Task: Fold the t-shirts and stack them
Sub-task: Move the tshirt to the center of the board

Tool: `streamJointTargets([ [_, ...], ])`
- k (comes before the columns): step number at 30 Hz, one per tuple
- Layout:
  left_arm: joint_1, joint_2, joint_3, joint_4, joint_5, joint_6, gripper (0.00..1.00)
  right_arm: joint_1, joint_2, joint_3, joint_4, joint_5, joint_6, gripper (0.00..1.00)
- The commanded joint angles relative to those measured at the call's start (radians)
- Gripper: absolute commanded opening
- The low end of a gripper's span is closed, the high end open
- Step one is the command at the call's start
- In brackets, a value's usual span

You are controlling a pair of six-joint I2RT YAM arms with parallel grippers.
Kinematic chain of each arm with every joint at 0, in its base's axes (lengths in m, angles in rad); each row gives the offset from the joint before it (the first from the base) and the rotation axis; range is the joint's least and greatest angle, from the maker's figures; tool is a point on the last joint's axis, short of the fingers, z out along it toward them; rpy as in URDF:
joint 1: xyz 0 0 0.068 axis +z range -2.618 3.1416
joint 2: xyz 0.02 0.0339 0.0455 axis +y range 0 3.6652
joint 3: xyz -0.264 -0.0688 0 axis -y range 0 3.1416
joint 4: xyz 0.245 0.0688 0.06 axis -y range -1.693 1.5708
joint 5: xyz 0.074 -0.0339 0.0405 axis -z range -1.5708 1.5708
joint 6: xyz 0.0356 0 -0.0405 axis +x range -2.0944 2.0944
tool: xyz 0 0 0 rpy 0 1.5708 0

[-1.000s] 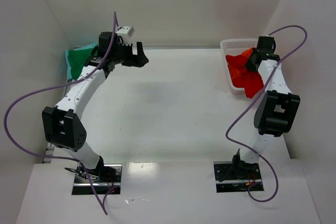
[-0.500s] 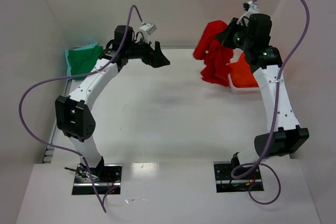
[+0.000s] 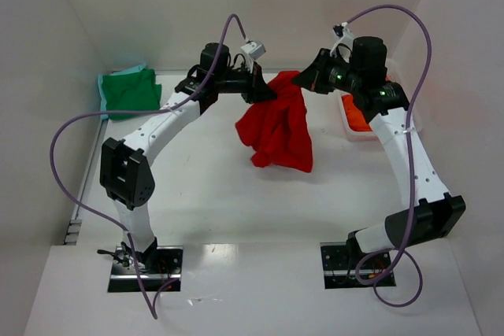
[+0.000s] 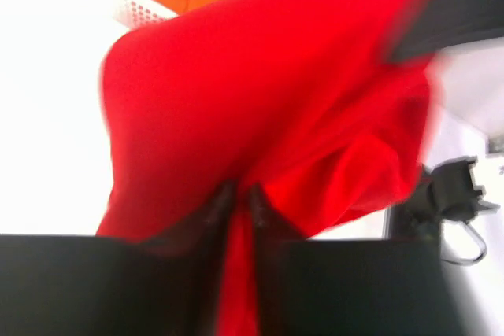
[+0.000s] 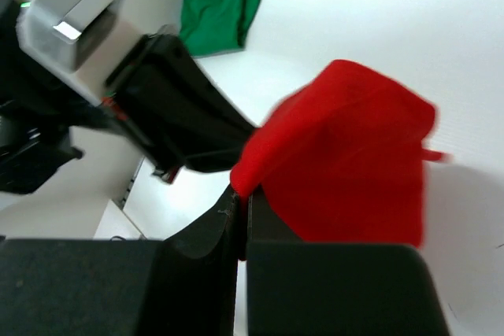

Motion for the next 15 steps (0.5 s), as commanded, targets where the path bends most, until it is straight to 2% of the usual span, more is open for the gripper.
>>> streamJointTargets([
  [1,0.004,0.005,-0.025,0.083,-0.139,-0.030,0.00,0.000,-0.107,-0.014,0.099,-0.064,0.018,0.00],
  [6,0.004,-0.044,-0.065,0.096,-0.289,-0.030,0.00,0.000,-0.125,-0.023,0.078,-0.051,0.007,0.00],
  [11,0.014,-0.128,-0.021,-0.021,-0.440,0.025,0.00,0.000,-0.125,-0.044,0.022,0.121,-0.024,0.00],
  [13,0.050,-0.192,-0.021,-0.051,-0.478,0.025,0.00,-0.015,-0.118,-0.054,0.010,0.189,-0.031,0.00],
  [15,0.066,-0.234,-0.014,-0.079,-0.528,0.034,0.00,-0.027,-0.109,-0.054,0.001,0.211,-0.033,0.00],
])
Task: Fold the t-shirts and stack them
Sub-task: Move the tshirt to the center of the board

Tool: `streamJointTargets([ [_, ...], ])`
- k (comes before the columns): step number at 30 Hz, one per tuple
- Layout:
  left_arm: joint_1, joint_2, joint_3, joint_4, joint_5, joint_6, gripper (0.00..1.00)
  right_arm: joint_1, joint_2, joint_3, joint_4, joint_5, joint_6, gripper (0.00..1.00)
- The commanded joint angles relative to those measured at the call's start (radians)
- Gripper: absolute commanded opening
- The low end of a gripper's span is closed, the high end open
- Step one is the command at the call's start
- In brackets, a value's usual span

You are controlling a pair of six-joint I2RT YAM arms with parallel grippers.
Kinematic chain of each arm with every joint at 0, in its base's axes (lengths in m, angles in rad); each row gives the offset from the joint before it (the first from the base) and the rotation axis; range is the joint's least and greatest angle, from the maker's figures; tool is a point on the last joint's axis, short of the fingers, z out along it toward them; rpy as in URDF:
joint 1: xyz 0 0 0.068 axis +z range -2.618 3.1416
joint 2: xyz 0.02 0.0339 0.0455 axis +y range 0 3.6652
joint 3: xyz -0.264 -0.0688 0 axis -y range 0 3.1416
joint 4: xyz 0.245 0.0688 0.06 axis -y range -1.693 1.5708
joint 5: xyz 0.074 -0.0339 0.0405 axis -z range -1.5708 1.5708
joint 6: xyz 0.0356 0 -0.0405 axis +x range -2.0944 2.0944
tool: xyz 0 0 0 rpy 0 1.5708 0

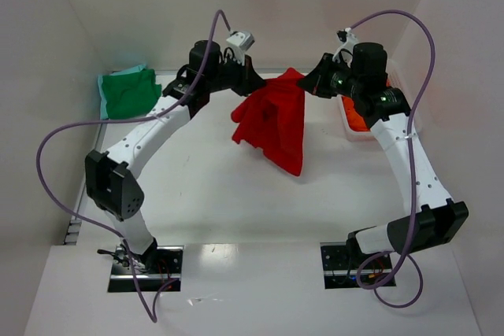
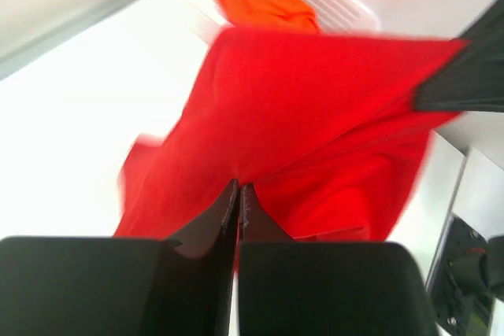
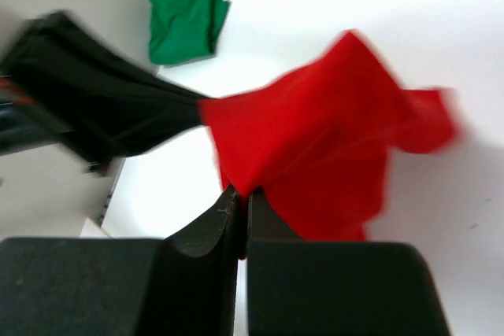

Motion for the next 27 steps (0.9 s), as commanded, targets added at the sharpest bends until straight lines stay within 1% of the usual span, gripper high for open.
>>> streamJointTargets([
  [1,0.090,-0.153,0.039,-0.093,-0.270,0.076,0.00,-0.032,-0.053,0.005,0.009,0.129,-0.021,0.00],
  [5,0.105,-0.263,0.064,-0.141,-0.433,0.136,0.00,-0.073,-0.044,0.016,0.017,0.134,-0.029,0.00],
  [9,0.105,-0.322,0.037,-0.133,-0.541,0.151,0.00,-0.093,-0.035,0.026,0.018,0.145,-0.045,0.00],
  [12,0.114,-0.348,0.011,-0.133,-0.558,0.151,0.00,-0.097,-0.034,0.020,0.018,0.145,-0.050,0.00],
  [17,0.114,-0.352,-0.033,-0.144,-0.542,0.136,0.00,-0.097,-0.025,-0.013,0.029,0.125,-0.050,0.00],
  [20,0.114,-0.352,-0.083,-0.157,-0.462,0.119,0.00,-0.097,-0.025,-0.059,0.047,0.110,-0.050,0.00],
  [22,0.114,-0.352,-0.128,-0.160,-0.310,0.129,0.00,-0.097,-0.025,-0.076,0.047,0.104,-0.050,0.00],
  [23,0.114,-0.352,-0.148,-0.148,-0.236,0.136,0.04,-0.097,-0.025,-0.088,0.047,0.104,-0.050,0.00],
  [25,0.114,-0.339,-0.207,-0.085,-0.034,0.073,0.26,-0.097,-0.025,-0.097,0.047,0.104,-0.059,0.00],
  [26,0.114,-0.317,-0.262,-0.048,0.029,0.045,0.35,-0.097,-0.025,-0.097,0.047,0.104,-0.059,0.00],
  [27,0.102,-0.304,-0.293,0.044,0.133,-0.012,0.43,-0.097,-0.025,-0.088,0.047,0.094,-0.059,0.00],
])
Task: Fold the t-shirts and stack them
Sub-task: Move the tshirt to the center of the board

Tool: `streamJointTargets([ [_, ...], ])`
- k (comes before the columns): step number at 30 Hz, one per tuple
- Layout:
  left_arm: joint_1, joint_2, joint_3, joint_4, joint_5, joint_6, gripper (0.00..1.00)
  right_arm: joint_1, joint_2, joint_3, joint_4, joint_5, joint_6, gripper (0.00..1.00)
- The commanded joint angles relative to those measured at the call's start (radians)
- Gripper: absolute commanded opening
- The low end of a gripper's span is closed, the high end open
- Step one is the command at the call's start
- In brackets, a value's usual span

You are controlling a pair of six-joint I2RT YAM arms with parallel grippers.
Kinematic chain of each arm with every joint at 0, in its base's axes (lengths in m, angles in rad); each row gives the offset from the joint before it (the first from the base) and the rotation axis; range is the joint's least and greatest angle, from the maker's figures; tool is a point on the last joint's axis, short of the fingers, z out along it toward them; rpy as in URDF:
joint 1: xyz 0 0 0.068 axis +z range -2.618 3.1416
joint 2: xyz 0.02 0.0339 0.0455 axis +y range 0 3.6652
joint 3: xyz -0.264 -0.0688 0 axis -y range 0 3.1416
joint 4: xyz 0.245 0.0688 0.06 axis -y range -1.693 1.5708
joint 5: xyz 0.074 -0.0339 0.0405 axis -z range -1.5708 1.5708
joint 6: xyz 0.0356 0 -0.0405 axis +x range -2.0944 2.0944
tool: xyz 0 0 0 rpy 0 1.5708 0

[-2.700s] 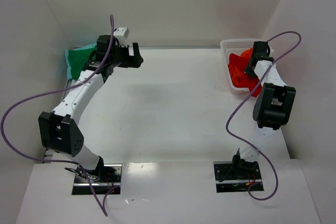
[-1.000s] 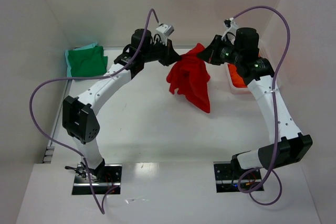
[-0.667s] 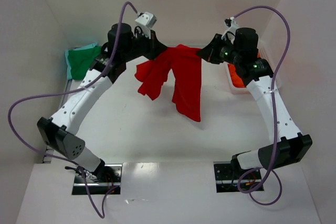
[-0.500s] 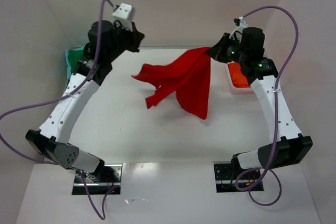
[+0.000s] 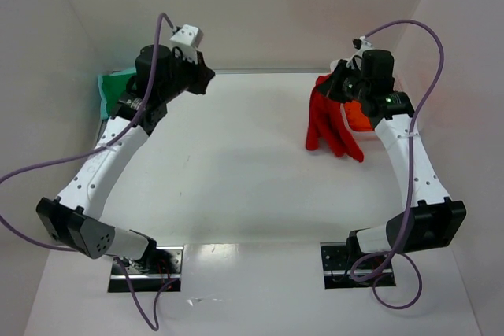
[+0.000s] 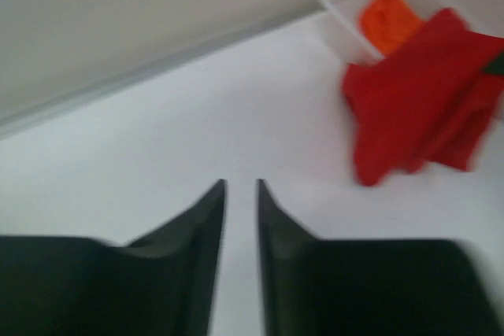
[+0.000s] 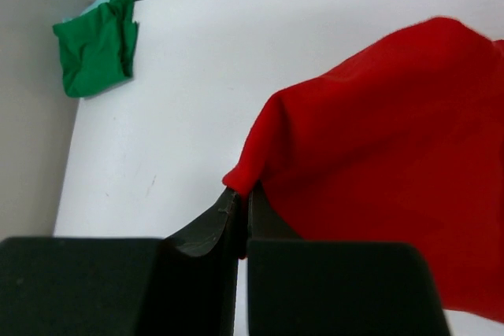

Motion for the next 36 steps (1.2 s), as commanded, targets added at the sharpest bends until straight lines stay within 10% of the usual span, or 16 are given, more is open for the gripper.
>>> streamJointTargets([
  [1,-0.025,0.069,-0.145,0.227,0.437,-0.138,0.58,0.005,-0.022,0.008,0.043,-0.035,-0.018,0.00],
  [8,-0.058,0.277,-0.258,0.467,0.614,-0.180,0.80,0.005,-0.031,0.107,-0.009,-0.096,-0.032,0.00],
  [25,-0.083,0.678,0.005,0.631,0.756,-0.164,0.87,0.005,-0.106,0.091,-0.024,-0.218,-0.018,0.00],
  [33,-0.120,0.725,0.083,0.469,0.783,-0.074,0.69,0.005,-0.110,0.081,-0.024,-0.218,-0.018,0.00],
  [36,-0.120,0.711,0.070,0.452,0.756,-0.067,0.27,0.005,-0.110,0.090,-0.024,-0.206,-0.018,0.00],
])
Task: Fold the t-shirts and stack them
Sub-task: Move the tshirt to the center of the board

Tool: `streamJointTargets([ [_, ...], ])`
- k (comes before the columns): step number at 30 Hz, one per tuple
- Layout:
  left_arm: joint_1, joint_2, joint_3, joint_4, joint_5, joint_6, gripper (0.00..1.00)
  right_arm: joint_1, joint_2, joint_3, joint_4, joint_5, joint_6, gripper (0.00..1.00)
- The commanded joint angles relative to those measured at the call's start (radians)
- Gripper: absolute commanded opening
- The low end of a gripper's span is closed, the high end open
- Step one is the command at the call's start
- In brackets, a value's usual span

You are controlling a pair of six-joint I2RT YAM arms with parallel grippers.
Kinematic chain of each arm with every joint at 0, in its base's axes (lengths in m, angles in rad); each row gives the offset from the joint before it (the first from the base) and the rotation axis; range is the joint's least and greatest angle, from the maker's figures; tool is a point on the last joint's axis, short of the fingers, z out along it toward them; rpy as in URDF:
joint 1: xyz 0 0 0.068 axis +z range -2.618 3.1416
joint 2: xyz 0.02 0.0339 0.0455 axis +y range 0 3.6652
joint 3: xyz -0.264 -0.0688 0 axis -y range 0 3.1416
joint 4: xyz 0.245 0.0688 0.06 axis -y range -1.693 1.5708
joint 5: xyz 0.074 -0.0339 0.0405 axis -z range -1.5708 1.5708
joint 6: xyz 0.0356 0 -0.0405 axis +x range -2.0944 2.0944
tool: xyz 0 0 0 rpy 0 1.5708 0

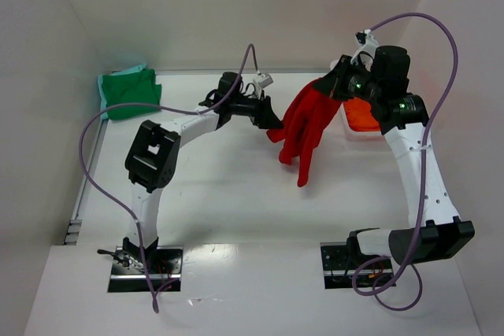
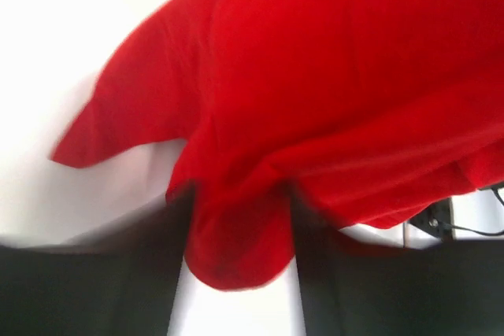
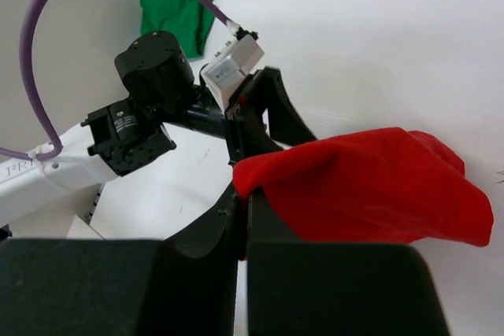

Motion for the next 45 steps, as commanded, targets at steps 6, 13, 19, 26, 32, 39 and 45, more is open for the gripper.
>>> streamJointTargets([
  [6,0.033,-0.155,-0.087,0.004,-0.163,0.037,0.00,0.005,-0.034,0.020,0.019,0.082,-0.008,0.00],
  [13,0.207,-0.364,-0.035,-0.192,-0.326,0.055,0.00,-0.017,-0.025,0.022,0.019,0.198,-0.031,0.03],
  [19,0.258,-0.513,0.120,-0.309,-0.481,0.131,0.00,-0.017,-0.007,0.010,0.046,0.216,-0.031,0.03],
  [26,0.258,-0.579,0.195,-0.362,-0.580,0.156,0.00,-0.017,0.004,-0.016,0.086,0.183,-0.031,0.03],
  [32,0.258,-0.627,0.185,-0.362,-0.619,0.147,0.00,-0.017,0.004,-0.037,0.096,0.183,-0.040,0.03],
  [39,0.258,-0.698,0.152,-0.382,-0.682,0.147,0.00,-0.017,0.004,-0.065,0.126,0.126,-0.030,0.02],
  [45,0.268,-0.758,0.123,-0.430,-0.787,0.137,0.00,-0.001,0.004,-0.125,0.195,-0.013,0.004,0.01],
])
